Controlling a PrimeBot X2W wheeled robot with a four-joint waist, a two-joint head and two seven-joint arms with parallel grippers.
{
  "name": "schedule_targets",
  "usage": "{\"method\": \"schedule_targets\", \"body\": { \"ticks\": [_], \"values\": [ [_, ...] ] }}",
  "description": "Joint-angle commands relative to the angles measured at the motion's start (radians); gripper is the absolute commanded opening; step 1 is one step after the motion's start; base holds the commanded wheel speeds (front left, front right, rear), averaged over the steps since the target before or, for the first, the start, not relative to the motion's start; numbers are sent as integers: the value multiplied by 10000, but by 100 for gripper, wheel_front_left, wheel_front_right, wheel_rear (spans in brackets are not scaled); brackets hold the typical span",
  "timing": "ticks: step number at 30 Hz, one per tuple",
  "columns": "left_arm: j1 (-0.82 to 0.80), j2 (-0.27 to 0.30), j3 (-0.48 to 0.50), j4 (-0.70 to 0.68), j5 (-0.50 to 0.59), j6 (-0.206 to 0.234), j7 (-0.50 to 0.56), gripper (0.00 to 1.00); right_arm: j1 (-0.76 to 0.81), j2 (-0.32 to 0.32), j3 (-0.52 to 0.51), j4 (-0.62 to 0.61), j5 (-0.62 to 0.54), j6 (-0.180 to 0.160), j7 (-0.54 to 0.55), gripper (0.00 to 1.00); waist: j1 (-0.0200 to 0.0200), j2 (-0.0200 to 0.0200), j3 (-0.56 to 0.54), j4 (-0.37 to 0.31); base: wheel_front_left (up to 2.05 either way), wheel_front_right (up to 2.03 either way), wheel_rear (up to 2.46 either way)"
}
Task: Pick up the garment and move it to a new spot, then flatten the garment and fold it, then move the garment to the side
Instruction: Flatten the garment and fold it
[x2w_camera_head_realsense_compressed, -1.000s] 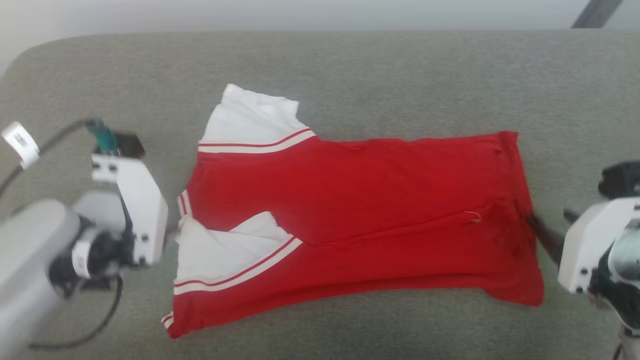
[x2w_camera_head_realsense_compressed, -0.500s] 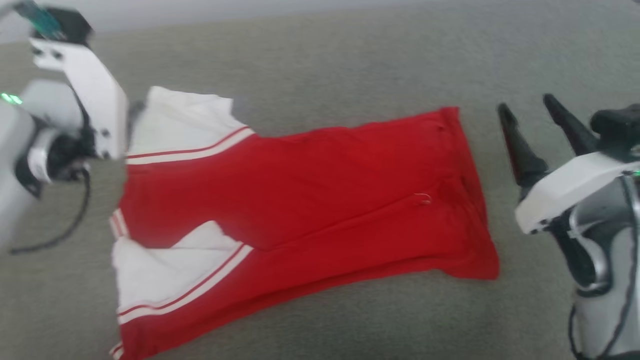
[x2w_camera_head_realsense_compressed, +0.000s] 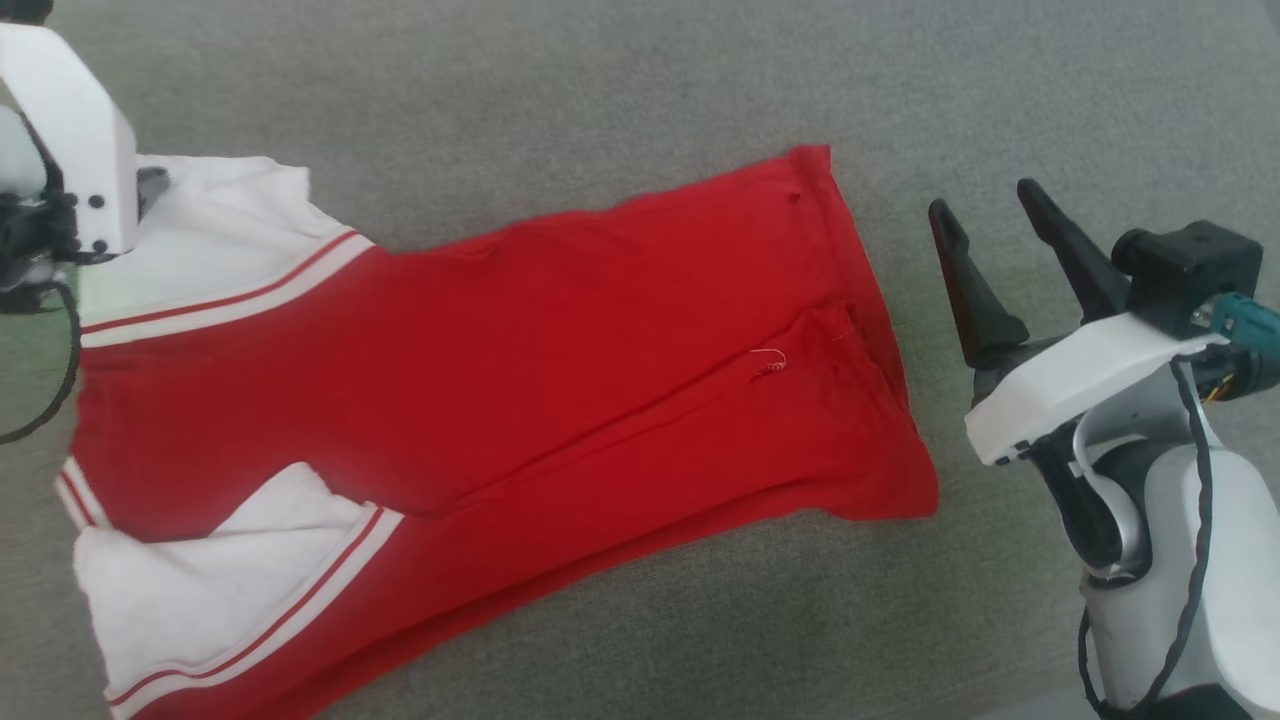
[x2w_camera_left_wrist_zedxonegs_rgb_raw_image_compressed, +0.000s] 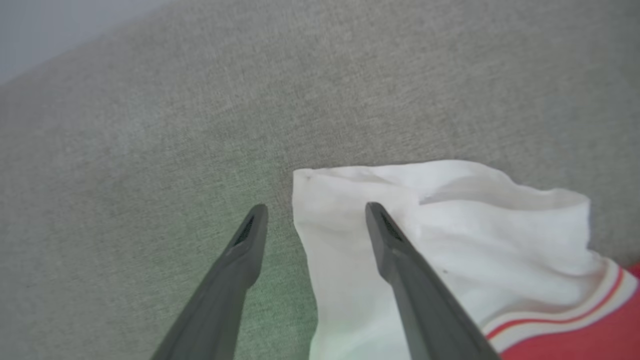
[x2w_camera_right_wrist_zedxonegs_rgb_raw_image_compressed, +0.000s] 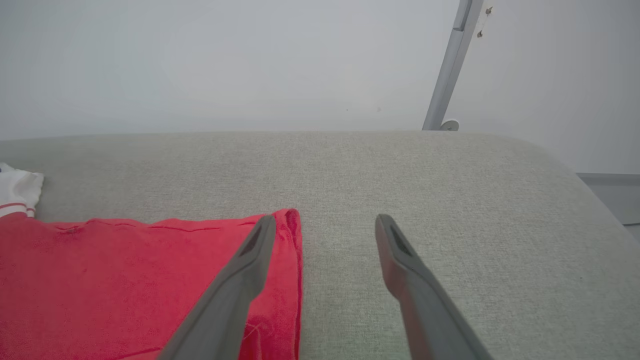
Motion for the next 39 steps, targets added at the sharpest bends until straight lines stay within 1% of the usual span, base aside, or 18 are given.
{"method": "schedule_targets", "body": {
  "ticks": [1, 4, 8, 10, 11, 12, 14, 20, 21, 24, 29, 33, 35, 36, 39],
  "values": [
    [-87, -26, -40, 223, -41, -60, 92, 100, -140, 41, -42, 49, 0, 2, -48, 100, 0, 0, 172, -122, 0, 0, 0],
    [-166, -214, -282, 819, 60, -338, 452, 100, -224, 55, -66, 46, 33, 4, 16, 100, 0, 0, 331, -153, 0, 0, 0],
    [-33, -575, -471, 1498, -54, -621, 768, 100, -376, 32, 13, 92, 96, 4, 382, 100, 0, 0, 471, -146, 0, 0, 0],
    [-40, -809, -473, 1822, -150, -667, 877, 100, -525, 12, 29, 150, 199, 4, 630, 100, 0, 0, 539, -122, 0, 0, 0],
    [-26, -894, -473, 1969, -201, -697, 917, 34, -593, -28, 74, 232, 202, 2, 845, 100, 0, 0, 561, -114, 0, 0, 0],
    [-73, -984, -515, 2099, -194, -730, 1000, 0, -720, -81, 136, 282, 238, 2, 1031, 100, 0, 0, 590, -88, 0, 0, 0],
    [-152, -1127, -493, 2350, -249, -727, 1017, 0, -1009, -120, 229, 497, 342, 4, 1535, 100, 0, 0, 634, -42, 0, 0, 0],
    [-772, -1589, -536, 2773, -91, -1006, 788, 0, -2350, -476, 687, 1480, 820, 4, 3202, 100, 0, 0, 761, 274, 0, 0, 0],
    [-875, -1674, -539, 2842, -86, -1046, 766, 0, -2603, -632, 792, 1721, 833, 4, 3501, 100, 0, 0, 787, 354, 0, 0, 0],
    [-1138, -1937, -549, 3028, -62, -1165, 625, 0, -3257, -813, 1127, 2457, 1018, 4, 4374, 100, 0, 0, 857, 571, 0, 0, 0],
    [-1511, -2316, -573, 3249, -3, -1380, 299, 0, -4213, -1032, 1684, 3677, 1604, 2, 5732, 100, 0, 0, 1001, 901, 0, 0, 0],
    [-1703, -2549, -574, 3508, -12, -1456, 73, 0, -4670, -1157, 2191, 4481, 1961, 5, 6673, 100, 0, 0, 1083, 1070, 0, 0, 0],
    [-1774, -2637, -532, 3646, -42, -1482, -77, 0, -4851, -1256, 2457, 4718, 2136, 4, 6991, 24, 0, 0, 1096, 1127, 0, 0, 0],
    [-1826, -2676, -536, 3706, -19, -1494, -164, 0, -4947, -1365, 2592, 4802, 2099, 4, 7089, 0, 0, 0, 1093, 1159, 0, 0, 0],
    [-1965, -2772, -493, 3887, -36, -1509, -409, 0, -5161, -1650, 2680, 4992, 2066, 1, 6985, 0, 0, 0, 1029, 1285, 0, 0, 0]
  ]
}}
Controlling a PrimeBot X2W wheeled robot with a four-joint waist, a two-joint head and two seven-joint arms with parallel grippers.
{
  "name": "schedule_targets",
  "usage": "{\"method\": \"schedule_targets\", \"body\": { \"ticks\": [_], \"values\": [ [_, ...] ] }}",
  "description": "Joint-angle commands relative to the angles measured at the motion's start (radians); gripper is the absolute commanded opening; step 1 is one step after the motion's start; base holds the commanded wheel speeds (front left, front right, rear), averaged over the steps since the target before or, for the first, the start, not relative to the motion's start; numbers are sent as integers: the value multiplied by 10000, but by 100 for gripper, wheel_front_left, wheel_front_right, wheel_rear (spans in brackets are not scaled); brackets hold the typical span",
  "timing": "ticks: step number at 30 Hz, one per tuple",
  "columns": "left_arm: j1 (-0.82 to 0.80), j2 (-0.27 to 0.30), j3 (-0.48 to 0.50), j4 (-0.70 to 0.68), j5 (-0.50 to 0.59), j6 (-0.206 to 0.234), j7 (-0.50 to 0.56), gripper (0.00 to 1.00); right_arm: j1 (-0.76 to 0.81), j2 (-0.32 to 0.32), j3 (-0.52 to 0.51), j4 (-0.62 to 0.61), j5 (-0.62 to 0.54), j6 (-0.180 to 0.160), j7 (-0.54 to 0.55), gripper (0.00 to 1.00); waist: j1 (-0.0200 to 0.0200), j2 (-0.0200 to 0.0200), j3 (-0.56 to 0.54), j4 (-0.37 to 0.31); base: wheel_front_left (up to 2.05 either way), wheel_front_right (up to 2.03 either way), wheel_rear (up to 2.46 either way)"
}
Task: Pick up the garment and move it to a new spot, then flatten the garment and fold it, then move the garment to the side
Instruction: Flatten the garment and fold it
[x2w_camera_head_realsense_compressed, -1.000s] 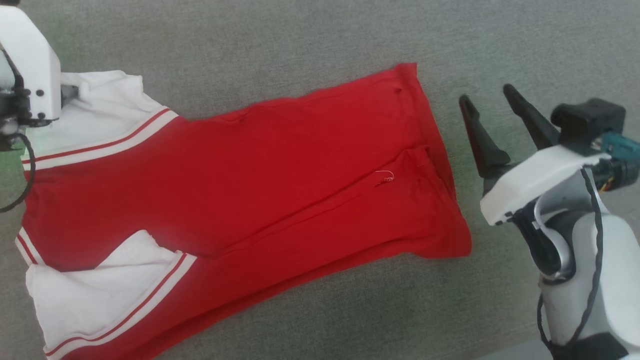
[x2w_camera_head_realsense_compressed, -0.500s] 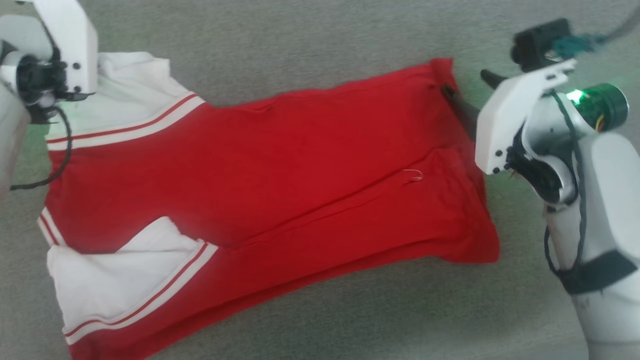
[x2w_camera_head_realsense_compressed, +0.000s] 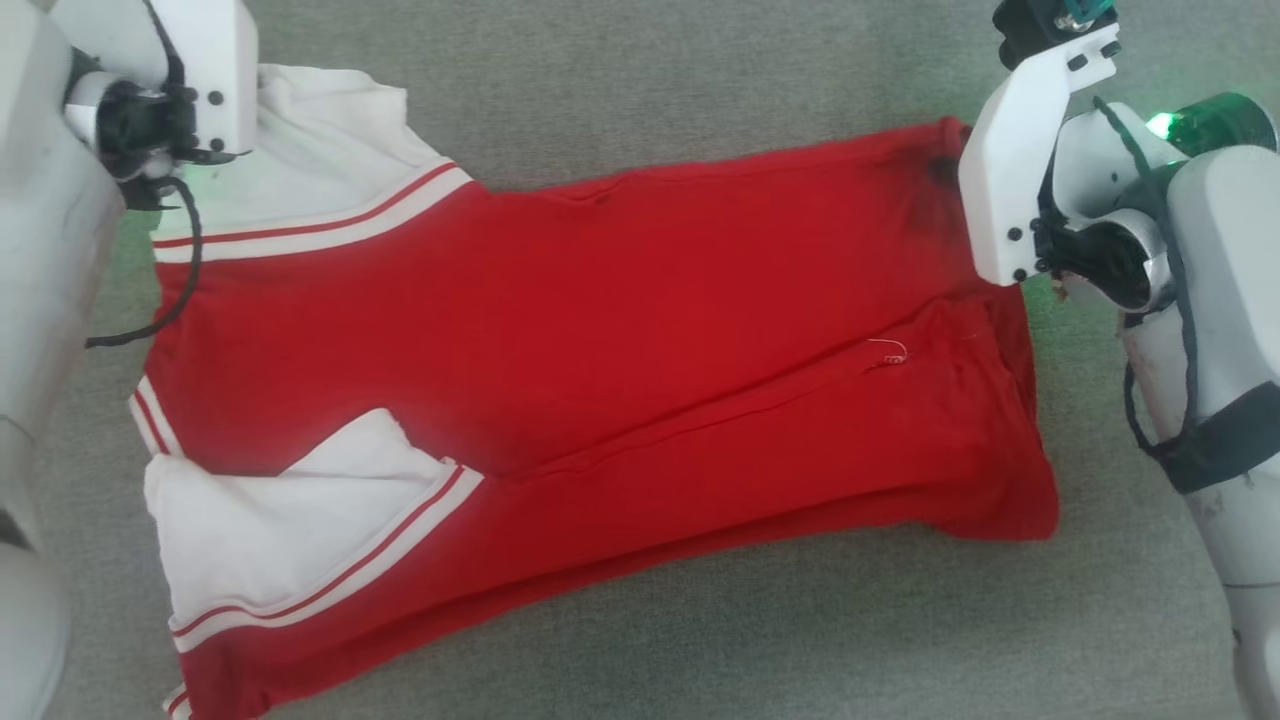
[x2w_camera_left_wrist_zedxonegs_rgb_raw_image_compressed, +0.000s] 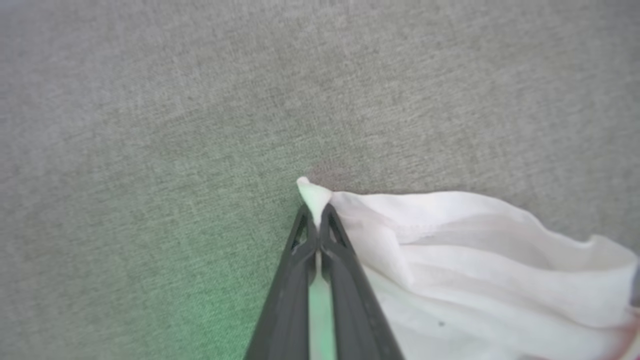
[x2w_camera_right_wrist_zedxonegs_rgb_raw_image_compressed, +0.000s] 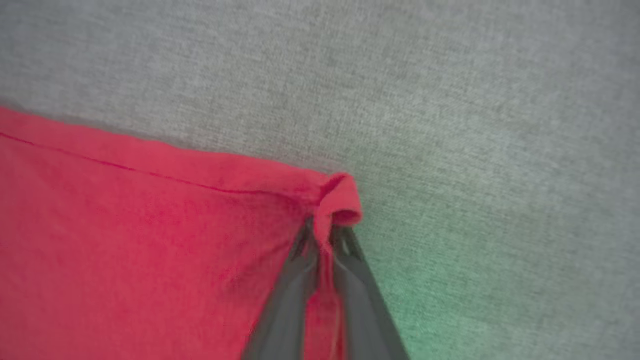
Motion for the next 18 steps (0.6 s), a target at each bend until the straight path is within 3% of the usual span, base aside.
{"method": "schedule_targets", "body": {
  "ticks": [1, 10, 18],
  "values": [
    [82, -39, -30, 211, -55, 2, -91, 0, 208, -78, 84, 300, -37, -3, -73, 0, 0, 0, -81, 101, 0, 0, 0],
    [-241, -336, -74, 59, -214, -292, -17, 0, 428, -703, -39, -235, 115, -8, -688, 0, 0, 0, -618, 674, 0, 0, 0],
    [-173, -375, -213, -546, -235, -351, 333, 0, 1526, -1183, -840, -1420, 87, -3, -682, 0, 0, 0, -1330, 1323, 0, 0, 0]
  ]
}}
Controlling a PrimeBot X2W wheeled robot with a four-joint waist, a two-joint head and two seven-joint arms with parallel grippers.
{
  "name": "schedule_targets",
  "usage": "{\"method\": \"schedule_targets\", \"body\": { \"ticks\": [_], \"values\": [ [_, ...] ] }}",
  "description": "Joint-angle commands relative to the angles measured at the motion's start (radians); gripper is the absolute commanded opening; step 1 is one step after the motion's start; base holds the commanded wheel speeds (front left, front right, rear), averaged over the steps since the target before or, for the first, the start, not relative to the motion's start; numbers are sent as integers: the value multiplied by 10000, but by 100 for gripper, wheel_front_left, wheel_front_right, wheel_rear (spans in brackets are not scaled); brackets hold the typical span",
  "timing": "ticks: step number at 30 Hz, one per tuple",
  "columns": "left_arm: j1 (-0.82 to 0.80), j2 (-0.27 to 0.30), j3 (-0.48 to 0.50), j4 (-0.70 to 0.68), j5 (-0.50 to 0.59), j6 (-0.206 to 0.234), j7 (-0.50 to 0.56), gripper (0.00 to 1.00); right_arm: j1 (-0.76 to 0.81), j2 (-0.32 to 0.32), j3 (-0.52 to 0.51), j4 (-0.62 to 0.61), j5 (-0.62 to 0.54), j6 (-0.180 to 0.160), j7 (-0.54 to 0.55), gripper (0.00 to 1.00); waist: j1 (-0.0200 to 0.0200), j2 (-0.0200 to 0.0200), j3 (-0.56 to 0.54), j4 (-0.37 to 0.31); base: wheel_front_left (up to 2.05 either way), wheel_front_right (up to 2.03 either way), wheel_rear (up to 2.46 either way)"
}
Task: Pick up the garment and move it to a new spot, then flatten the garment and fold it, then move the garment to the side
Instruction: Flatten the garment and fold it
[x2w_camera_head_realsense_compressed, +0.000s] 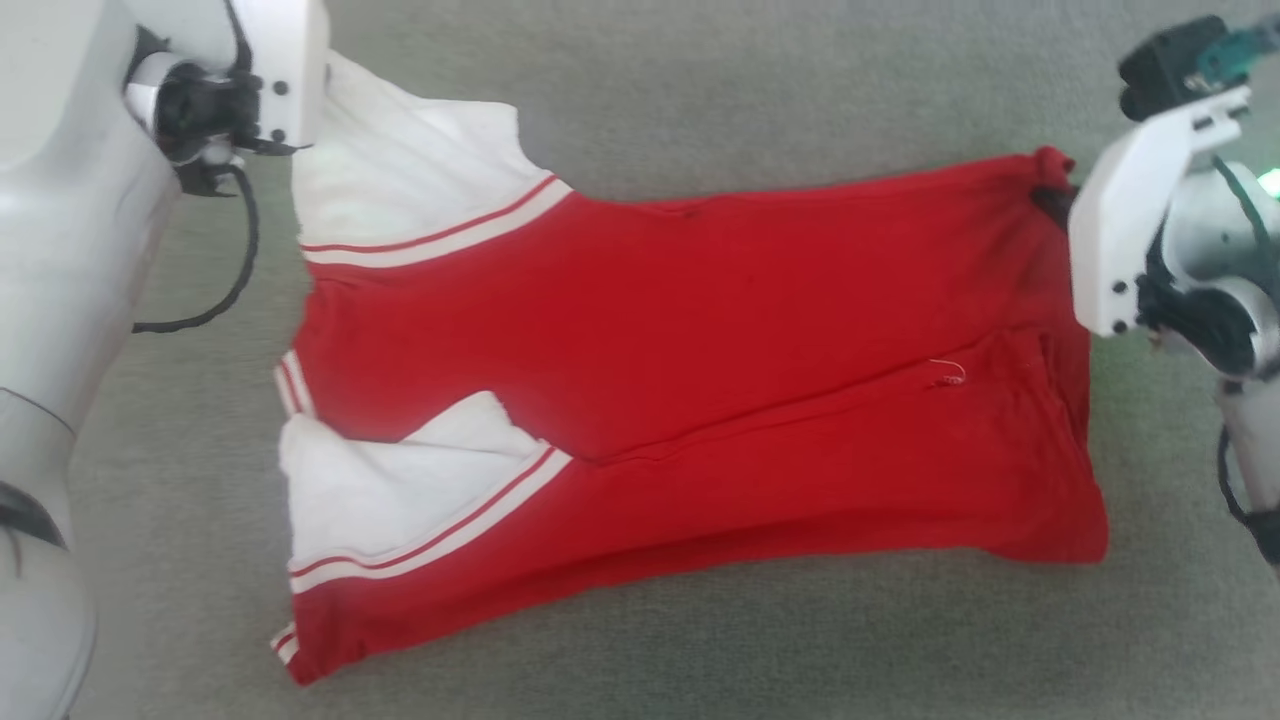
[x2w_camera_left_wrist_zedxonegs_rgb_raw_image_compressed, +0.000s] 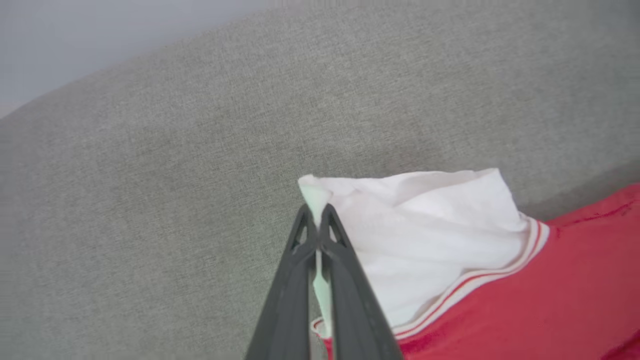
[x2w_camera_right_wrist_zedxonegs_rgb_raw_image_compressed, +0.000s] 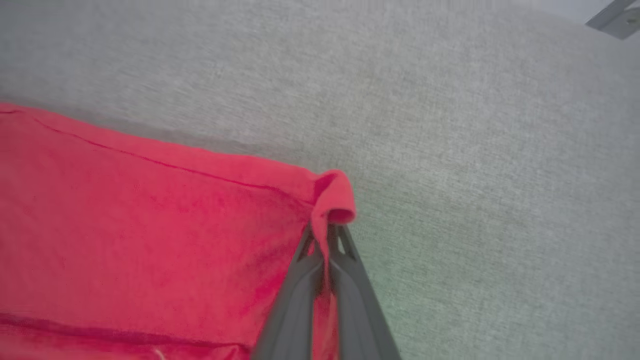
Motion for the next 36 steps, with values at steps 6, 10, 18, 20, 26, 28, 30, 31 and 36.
{"method": "schedule_targets", "body": {
  "ticks": [6, 10, 18, 20, 26, 28, 30, 31, 36],
  "values": [
    [619, 204, -182, -1391, -47, 410, 593, 0, 1529, -298, -789, -1762, -173, -3, 739, 0, 0, 0, -769, 666, 0, 0, 0],
    [1325, 569, -214, -2951, -247, 992, 1088, 0, 2437, -381, -1330, -2747, -240, -5, 1254, 0, 0, 0, -1003, 856, 0, 0, 0],
    [3398, 2588, -371, -8161, -509, 3429, 2380, 0, 4307, -163, -2585, -4195, -374, -5, 2327, 0, 0, 0, -1185, 1026, 0, 0, 0],
    [3994, 3096, -360, -9479, -614, 4078, 2572, 0, 4728, -45, -2887, -4377, -417, -3, 2567, 0, 0, 0, -1161, 1043, 0, 0, 0],
    [5519, 4001, -589, -11814, -859, 5463, 2822, 0, 5461, 317, -3352, -4413, -508, -5, 2869, 0, 0, 0, -1015, 1041, 0, 0, 0],
    [5875, 4027, -640, -11966, -971, 5662, 2741, 0, 5524, 417, -3342, -4261, -574, -5, 2813, 0, 0, 0, -994, 1027, 0, 0, 0],
    [6177, 4004, -704, -11846, -1122, 5720, 2714, 0, 5473, 548, -3249, -3981, -561, -3, 2716, 0, 0, 0, -990, 1007, 0, 0, 0],
    [6177, 4004, -704, -11846, -1122, 5720, 2714, 0, 5473, 548, -3249, -3981, -561, -3, 2716, 0, 0, 0, -990, 1007, 0, 0, 0],
    [6498, 3653, -414, -11082, -1331, 5431, 2004, 86, 5177, 586, -2982, -3317, -660, -3, 2408, 45, 0, 0, -1088, 978, 0, 0, 0]
  ]
}}
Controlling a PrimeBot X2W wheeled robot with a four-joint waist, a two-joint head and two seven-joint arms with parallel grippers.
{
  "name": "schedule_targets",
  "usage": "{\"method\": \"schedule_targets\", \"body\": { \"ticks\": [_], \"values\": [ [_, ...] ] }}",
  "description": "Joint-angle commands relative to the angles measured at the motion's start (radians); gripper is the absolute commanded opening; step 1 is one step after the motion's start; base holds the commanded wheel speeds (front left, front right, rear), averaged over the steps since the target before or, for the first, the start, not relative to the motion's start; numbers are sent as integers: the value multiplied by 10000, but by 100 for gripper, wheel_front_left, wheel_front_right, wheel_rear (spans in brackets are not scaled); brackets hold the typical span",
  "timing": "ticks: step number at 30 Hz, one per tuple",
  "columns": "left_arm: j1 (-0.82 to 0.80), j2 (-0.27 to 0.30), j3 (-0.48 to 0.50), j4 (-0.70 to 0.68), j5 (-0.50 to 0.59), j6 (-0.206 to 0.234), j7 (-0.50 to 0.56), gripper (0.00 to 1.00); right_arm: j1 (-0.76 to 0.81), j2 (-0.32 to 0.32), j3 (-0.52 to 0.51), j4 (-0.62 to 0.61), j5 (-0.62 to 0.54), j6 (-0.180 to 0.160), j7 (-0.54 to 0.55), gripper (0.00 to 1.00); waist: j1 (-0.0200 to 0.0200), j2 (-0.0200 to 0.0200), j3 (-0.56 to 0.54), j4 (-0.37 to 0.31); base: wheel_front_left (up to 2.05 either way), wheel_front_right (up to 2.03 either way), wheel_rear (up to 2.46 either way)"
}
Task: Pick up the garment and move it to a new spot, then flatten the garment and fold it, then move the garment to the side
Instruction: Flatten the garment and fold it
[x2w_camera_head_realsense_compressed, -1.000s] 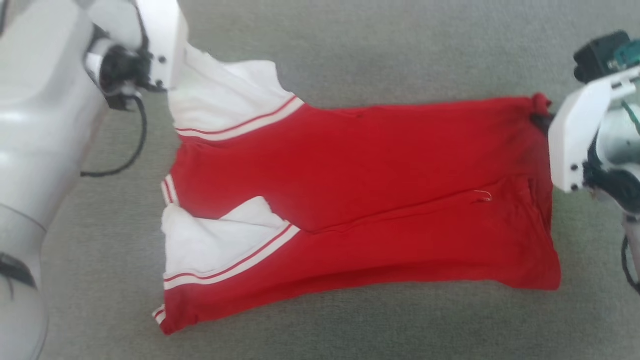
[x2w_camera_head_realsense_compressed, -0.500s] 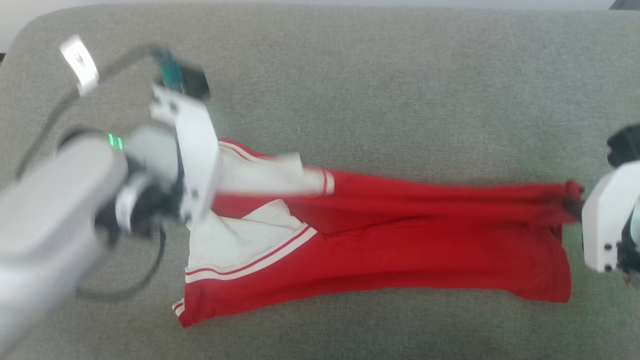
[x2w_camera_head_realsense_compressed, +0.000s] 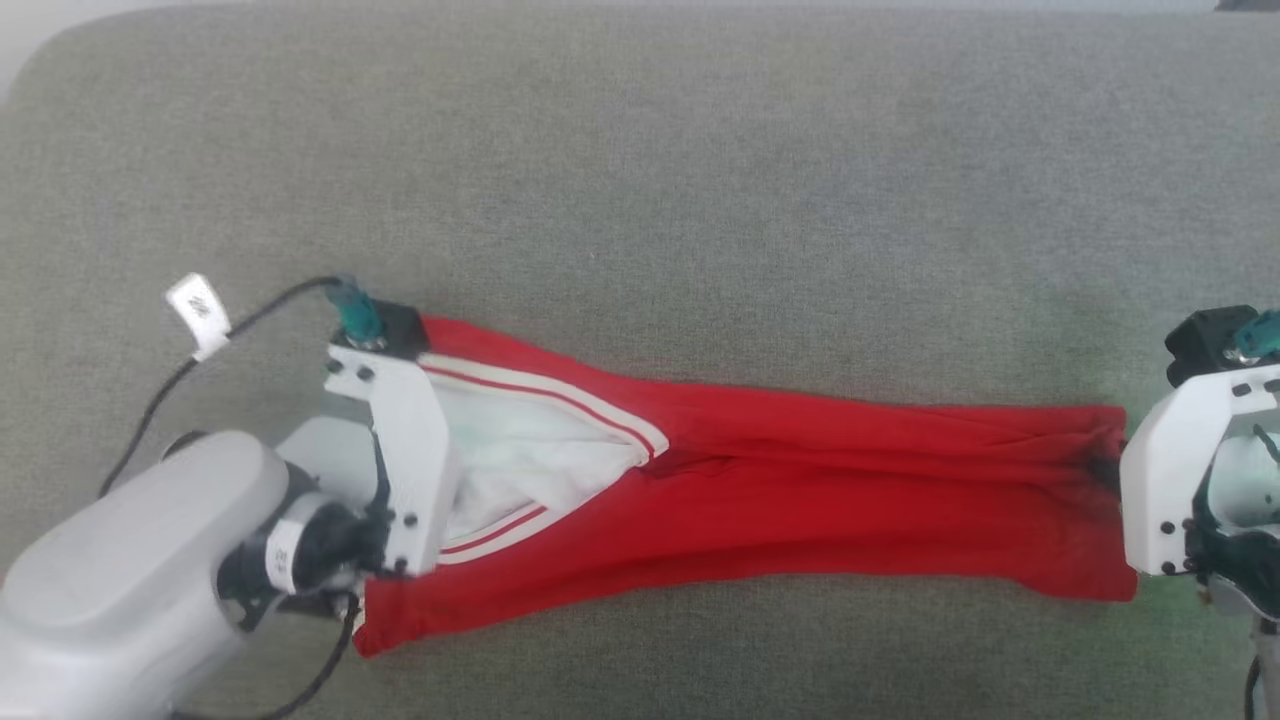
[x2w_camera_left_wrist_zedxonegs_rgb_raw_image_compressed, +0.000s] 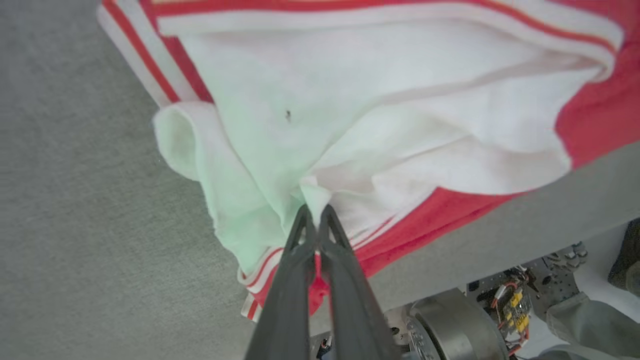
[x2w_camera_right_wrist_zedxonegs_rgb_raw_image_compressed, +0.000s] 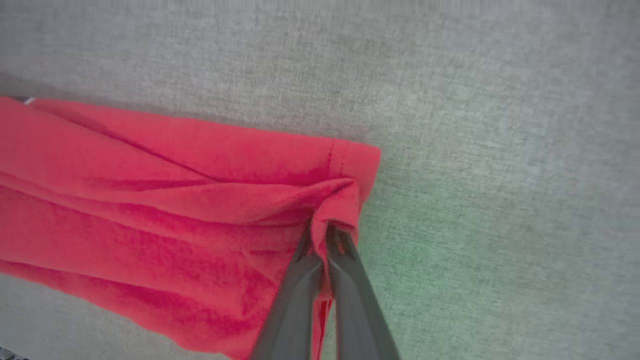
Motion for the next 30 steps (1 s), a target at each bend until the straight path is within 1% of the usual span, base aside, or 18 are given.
{"method": "schedule_targets", "body": {
  "ticks": [1, 2, 3, 6, 9, 13, 16, 18, 23, 26, 28, 30],
  "values": [
    [94, -58, 154, 144, -73, -95, -157, 100, -94, 3, 71, 111, 0, 0, -85, 70, 0, 0, -63, -1, 0, 0, 0],
    [126, -121, 243, 313, -142, -163, -325, 100, -156, -19, 125, 197, 38, 0, -132, 92, 0, 0, -114, 1, 0, 0, 0],
    [134, -125, 308, 472, -157, -235, -444, 100, -231, -27, 183, 251, 34, 0, -175, 100, 0, 0, -169, 1, 0, 0, 0],
    [159, -199, 507, 747, -218, -510, -853, 100, -336, 21, 262, 281, 71, 0, -270, 100, 0, 0, -387, 26, 0, 0, 0],
    [212, -158, 687, 857, -103, -773, -1384, 100, -344, 113, 298, 172, 223, 0, -308, 100, 0, 0, -619, 50, 0, 0, 0],
    [440, -94, 905, 901, 111, -1193, -2364, 100, -164, 189, 227, -43, 274, 0, -373, 100, 0, 0, -918, 79, 0, 0, 0],
    [647, -43, 1122, 1012, 367, -1400, -3291, 100, 15, 237, 111, -160, 245, 0, -362, 100, 0, 0, -1083, 110, 0, 0, 0],
    [829, -19, 1293, 1093, 430, -1517, -3969, 100, 107, 231, -5, -201, 150, 0, -310, 100, 0, 0, -1170, 123, 0, 0, 0],
    [1359, 38, 1833, 1286, 927, -1764, -6133, 100, 408, 295, -313, -80, 60, 0, -164, 100, 0, 0, -1387, 173, 0, 0, 0],
    [1777, 32, 2165, 1443, 1079, -1822, -7448, 100, 566, 339, -531, 89, 105, 0, -70, 100, 0, 0, -1474, 245, 0, 0, 0],
    [2119, -42, 2433, 1595, 1074, -1845, -8335, 100, 661, 255, -602, 250, 12, 0, -17, 100, 0, 0, -1509, 304, 0, 0, 0],
    [2429, -61, 2630, 1742, 1212, -1906, -9195, 100, 733, 337, -704, 402, 117, 0, -3, 100, 0, 0, -1516, 365, 0, 0, 0]
  ]
}}
